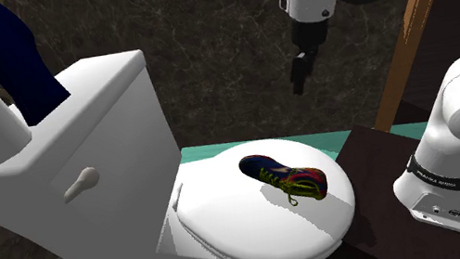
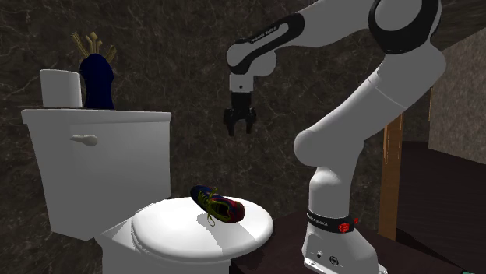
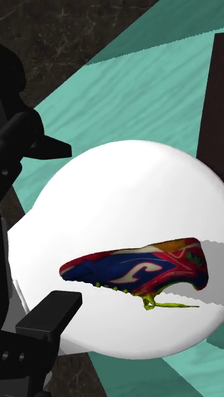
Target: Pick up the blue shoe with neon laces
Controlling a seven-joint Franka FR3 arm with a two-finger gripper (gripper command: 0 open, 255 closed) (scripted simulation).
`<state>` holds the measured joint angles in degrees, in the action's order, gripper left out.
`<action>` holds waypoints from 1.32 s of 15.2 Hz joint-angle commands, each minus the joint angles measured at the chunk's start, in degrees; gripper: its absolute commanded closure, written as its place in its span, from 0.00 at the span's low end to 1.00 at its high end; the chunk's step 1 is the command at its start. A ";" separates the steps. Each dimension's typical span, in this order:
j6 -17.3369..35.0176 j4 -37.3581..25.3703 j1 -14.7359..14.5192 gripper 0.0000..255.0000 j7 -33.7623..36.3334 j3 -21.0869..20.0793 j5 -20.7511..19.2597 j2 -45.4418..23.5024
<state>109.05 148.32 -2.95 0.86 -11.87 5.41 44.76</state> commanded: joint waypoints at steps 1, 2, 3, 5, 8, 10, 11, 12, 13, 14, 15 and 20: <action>4.25 1.85 -0.63 0.00 2.05 -1.89 1.46 -1.92; 6.41 2.73 -0.85 0.00 2.88 -2.73 2.08 -3.02; 8.62 3.53 -1.05 0.00 3.72 -3.59 2.68 -4.25; 13.14 4.84 -1.41 0.00 5.43 -5.36 3.77 -7.07; 20.15 6.11 -1.71 0.00 8.10 -8.14 5.04 -12.21; 24.91 6.46 -1.65 0.00 10.03 -10.11 5.51 -16.20; 27.30 6.49 -1.54 0.00 11.07 -11.12 5.57 -18.35; 29.69 6.42 -1.33 0.00 12.18 -12.16 5.49 -20.60; 32.06 6.25 -1.04 0.00 13.37 -13.24 5.24 -22.94; 34.41 5.98 -0.65 0.00 14.69 -14.34 4.76 -25.36; 36.72 5.62 -0.15 0.00 16.16 -15.48 4.04 -27.87; 42.05 5.83 1.17 0.00 18.98 -17.38 1.56 -32.97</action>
<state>149.86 153.82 -1.98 19.31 -28.89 7.42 12.68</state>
